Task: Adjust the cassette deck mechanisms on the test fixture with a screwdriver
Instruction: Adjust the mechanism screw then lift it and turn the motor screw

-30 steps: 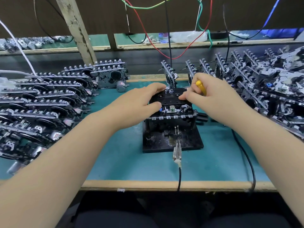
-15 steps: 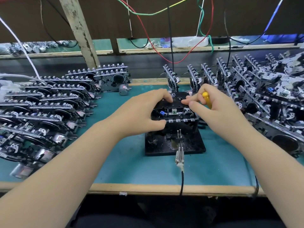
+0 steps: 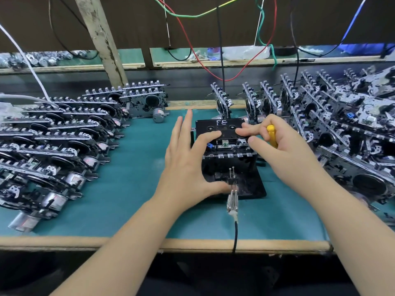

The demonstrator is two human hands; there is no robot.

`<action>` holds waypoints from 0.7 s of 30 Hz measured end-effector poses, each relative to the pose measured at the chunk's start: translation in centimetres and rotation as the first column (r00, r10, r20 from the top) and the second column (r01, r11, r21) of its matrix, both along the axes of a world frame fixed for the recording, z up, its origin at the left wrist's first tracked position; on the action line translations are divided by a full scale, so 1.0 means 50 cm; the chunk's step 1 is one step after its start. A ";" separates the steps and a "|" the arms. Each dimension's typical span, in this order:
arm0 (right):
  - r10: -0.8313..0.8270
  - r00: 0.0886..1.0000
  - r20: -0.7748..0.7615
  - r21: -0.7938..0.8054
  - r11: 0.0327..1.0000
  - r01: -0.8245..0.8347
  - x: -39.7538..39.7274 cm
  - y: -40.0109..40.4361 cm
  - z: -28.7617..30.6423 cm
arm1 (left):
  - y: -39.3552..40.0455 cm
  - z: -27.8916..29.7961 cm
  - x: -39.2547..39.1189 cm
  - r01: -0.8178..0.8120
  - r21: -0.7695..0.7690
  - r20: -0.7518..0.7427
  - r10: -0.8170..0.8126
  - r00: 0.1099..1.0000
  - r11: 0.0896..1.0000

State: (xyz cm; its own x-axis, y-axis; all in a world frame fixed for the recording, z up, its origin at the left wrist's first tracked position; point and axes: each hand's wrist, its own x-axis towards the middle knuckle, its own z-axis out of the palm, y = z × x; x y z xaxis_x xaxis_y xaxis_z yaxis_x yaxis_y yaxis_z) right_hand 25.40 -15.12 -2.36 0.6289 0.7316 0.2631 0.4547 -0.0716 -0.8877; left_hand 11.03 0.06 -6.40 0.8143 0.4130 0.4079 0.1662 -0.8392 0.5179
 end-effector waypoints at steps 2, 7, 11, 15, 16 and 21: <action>0.010 1.000 -0.006 0.012 1.000 -0.010 0.002 0.001 -0.005 | -0.012 -0.007 0.014 -0.046 -0.120 0.071 0.054 0.996 0.992; 0.023 1.000 0.000 0.026 0.999 -0.023 0.010 -0.001 -0.014 | -0.021 -0.017 0.027 0.013 -0.285 0.203 0.048 0.978 0.959; 0.019 1.000 -0.015 0.012 1.000 -0.019 0.002 0.000 -0.010 | -0.020 -0.017 0.028 0.047 -0.284 0.243 0.024 0.970 0.958; -0.018 1.000 -0.015 -0.012 1.000 0.018 -0.012 -0.006 -0.002 | -0.023 -0.032 0.027 0.047 -0.300 0.271 0.037 0.962 0.953; -0.020 1.000 -0.002 -0.025 1.000 0.019 -0.012 -0.010 -0.006 | -0.020 -0.042 0.021 0.060 -0.309 0.280 0.031 0.959 0.949; 0.100 0.994 0.052 -0.171 0.981 -0.090 0.017 0.001 -0.019 | 0.010 -0.005 0.021 0.128 -0.627 0.226 0.022 0.974 0.768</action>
